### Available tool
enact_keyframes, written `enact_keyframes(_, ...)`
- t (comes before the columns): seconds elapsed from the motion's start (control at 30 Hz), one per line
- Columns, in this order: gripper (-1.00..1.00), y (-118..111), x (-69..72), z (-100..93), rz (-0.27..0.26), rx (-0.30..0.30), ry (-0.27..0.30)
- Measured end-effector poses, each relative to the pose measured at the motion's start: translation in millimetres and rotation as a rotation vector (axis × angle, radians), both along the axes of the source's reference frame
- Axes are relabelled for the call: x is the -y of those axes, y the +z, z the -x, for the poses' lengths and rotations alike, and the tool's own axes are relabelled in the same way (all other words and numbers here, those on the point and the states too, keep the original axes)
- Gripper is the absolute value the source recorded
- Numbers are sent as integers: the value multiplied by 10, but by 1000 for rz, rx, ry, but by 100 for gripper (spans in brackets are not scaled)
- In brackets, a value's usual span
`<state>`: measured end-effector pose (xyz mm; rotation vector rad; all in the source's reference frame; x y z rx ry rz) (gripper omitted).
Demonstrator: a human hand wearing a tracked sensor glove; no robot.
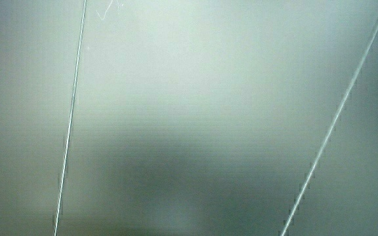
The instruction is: Place green brick
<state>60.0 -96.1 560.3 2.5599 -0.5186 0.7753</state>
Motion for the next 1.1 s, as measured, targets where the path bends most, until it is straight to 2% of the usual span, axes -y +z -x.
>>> enact_keyframes(0.13, 0, -22, 99, 88, -9, -117, 4)
enact_keyframes(0.23, 0, 5, 128, 120, 42, -134, 9)
enact_keyframes(0.37, 0, 46, 115, 184, 72, -163, -1)
enact_keyframes(0.4, 0, 103, 114, 189, 77, -184, 6)
enact_keyframes(0.43, 0, 148, 108, 195, 86, -179, 2)
enact_keyframes(0.47, 0, 154, 95, 204, 87, -207, -2)
enact_keyframes(0.5, 0, 161, 84, 208, 96, -191, -1)
enact_keyframes(0.53, 0, 234, 80, 210, 99, -220, -4)
enact_keyframes(0.57, 0, 202, 63, 214, 105, -227, 1)
enact_keyframes(0.67, 0, 328, 42, 196, 130, -232, 3)
enact_keyframes(0.73, 0, 331, 20, 176, 124, -228, -3)
enact_keyframes(0.77, 0, 316, 19, 163, 107, -242, 18)
enact_keyframes(0.8, 0, 299, 22, 162, 123, -226, 4)
enact_keyframes(0.97, 0, 300, 15, 171, 119, -225, -1)
enact_keyframes(1.0, 0, 308, 20, 164, 114, -240, 3)
enact_keyframes(1.1, 0, 323, 26, 123, 133, -218, -4)
